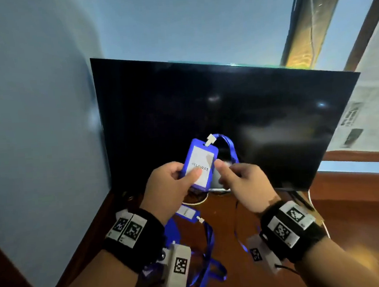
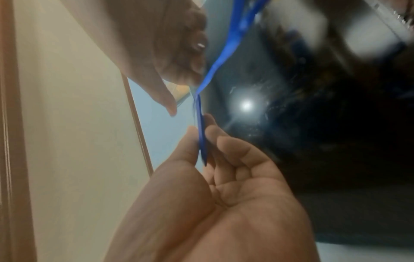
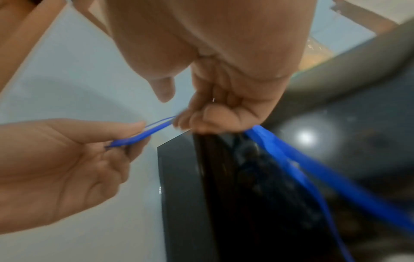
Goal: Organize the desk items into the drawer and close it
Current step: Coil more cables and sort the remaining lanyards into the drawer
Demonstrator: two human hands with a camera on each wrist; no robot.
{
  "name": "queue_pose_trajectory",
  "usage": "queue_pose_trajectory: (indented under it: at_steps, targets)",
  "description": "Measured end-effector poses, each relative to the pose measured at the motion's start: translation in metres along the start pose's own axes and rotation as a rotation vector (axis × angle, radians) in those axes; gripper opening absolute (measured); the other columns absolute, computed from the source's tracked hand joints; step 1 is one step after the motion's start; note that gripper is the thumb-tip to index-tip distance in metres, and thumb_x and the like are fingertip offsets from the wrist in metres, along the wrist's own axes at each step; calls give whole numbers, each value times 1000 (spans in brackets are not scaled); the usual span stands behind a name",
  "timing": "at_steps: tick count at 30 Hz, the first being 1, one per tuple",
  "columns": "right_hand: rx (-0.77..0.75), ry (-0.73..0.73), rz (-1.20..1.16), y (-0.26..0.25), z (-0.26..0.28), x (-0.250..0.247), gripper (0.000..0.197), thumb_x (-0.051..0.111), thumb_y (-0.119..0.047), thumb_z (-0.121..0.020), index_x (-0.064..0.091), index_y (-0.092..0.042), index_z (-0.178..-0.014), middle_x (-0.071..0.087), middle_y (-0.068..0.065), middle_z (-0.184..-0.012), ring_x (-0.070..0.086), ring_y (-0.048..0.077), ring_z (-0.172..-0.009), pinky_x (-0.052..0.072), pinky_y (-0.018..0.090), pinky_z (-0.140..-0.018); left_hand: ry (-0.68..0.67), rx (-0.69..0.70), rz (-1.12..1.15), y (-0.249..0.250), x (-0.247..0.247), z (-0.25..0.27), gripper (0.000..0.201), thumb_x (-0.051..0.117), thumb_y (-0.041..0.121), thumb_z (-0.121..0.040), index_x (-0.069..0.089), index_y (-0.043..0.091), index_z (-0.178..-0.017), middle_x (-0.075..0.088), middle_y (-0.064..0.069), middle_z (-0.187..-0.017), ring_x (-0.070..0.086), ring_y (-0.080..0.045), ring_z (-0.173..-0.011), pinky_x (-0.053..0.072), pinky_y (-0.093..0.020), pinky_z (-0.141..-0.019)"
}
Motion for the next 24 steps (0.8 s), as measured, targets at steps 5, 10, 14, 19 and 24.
queue_pose_trajectory:
  at_steps: [5,10,14,19,24]
  targets:
    - [118,-179,-441,15,13,28,32,64,-33,-100,65,-1,-100,74,18,-84,65,35,-70,54,52,-71,-133,25,-88,-1,21,30,37,66,59,-91,67,23,-86,77,8,-80,73,-7,-71,62,-33,-69]
    - [-130,-147,-218,-4,13,-11,12,56,-21,-105,62,-10,-104,72,15,-80,61,22,-59,51,34,-60,-25,-99,-81,-38,-7,28,13,66,39,-99,63,44,-110,69,14,-113,65,-13,-103,55,-39,-92]
    - [-279,-241,-36,-24,20,-24,16,54,-30,-105,66,-26,-115,73,-6,-84,65,14,-71,51,30,-63,-281,39,-234,-18,14,20,80,77,24,-92,33,47,-154,40,26,-151,41,6,-136,39,-27,-113]
    - [-189,49,-230,-26,14,-63,21,60,-29,-102,60,-9,-95,62,2,-62,54,13,-44,48,27,-44,-578,-20,11,-1,60,44,15,59,23,-105,71,12,-108,76,1,-79,71,-18,-79,57,-29,-86]
    - [-78,233,62,14,15,-76,17,65,-38,-99,61,-22,-94,65,-6,-82,64,8,-69,49,21,-56,-633,158,-295,27,57,78,22,54,40,-106,72,29,-102,61,19,-67,56,1,-64,42,-17,-65]
Point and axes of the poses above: each hand's wrist, its own z-axis away from the middle knuckle, its own x-axis out of the palm, y = z × x, the point moved 9 cm from there along -z, towards the middle knuckle
